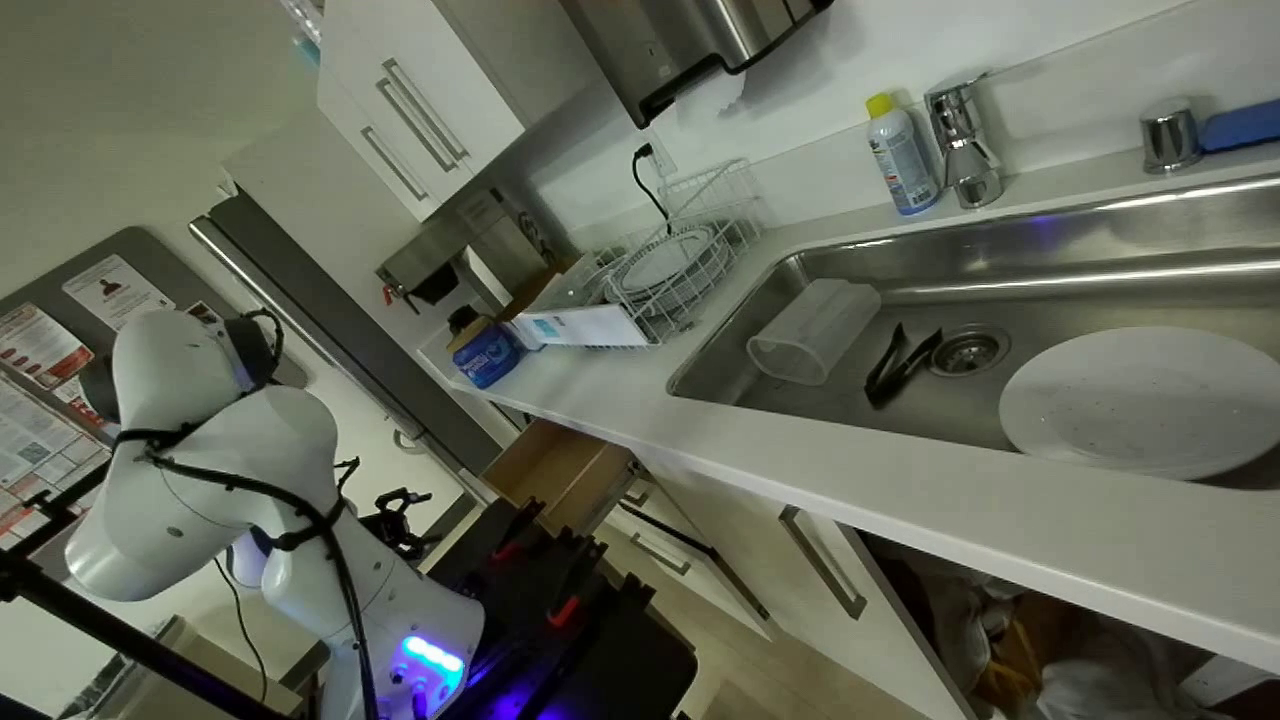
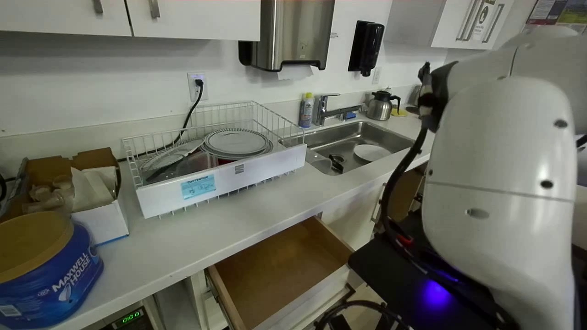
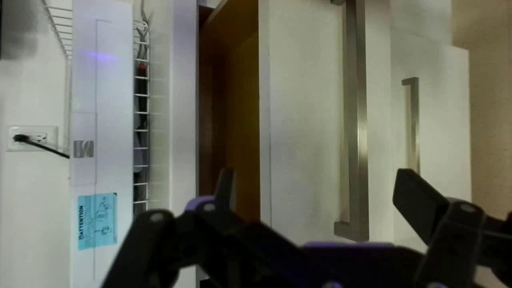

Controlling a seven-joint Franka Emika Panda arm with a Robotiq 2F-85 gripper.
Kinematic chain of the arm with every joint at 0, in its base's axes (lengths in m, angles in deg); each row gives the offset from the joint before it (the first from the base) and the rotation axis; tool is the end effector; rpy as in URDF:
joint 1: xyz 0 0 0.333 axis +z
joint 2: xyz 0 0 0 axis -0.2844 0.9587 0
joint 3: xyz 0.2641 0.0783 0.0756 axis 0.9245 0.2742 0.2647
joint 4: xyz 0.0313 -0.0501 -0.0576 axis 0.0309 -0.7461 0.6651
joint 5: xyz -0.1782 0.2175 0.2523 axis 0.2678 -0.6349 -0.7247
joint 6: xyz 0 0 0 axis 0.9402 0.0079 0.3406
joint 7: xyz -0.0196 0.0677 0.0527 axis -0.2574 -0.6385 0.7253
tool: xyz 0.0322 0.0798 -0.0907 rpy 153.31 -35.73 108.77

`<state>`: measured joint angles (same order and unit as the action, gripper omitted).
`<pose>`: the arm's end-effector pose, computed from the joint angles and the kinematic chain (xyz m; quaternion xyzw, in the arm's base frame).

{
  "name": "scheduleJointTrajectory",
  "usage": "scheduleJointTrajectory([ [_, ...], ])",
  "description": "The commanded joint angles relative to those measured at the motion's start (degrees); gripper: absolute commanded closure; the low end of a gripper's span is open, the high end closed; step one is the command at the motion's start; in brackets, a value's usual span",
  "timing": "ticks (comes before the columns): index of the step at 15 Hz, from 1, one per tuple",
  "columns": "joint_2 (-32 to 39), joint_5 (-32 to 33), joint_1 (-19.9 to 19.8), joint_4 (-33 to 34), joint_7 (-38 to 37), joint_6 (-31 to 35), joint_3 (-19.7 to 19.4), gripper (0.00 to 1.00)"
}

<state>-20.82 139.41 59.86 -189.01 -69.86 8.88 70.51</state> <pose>-0.0231 0.4772 0.0240 0.6726 0.5275 0.2346 0.4630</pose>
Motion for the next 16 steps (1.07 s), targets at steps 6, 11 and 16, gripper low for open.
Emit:
scheduleJointTrajectory([
  [6,-27.61,-5.08,-17.94,-28.60,7.34,28.73,6.41,0.00],
  [11,-42.06,-10.65,-26.60,-35.62,7.85,32.24,13.71,0.00],
  [16,-53.47,-19.97,-25.99,-36.19,10.99,29.89,15.37,0.00],
])
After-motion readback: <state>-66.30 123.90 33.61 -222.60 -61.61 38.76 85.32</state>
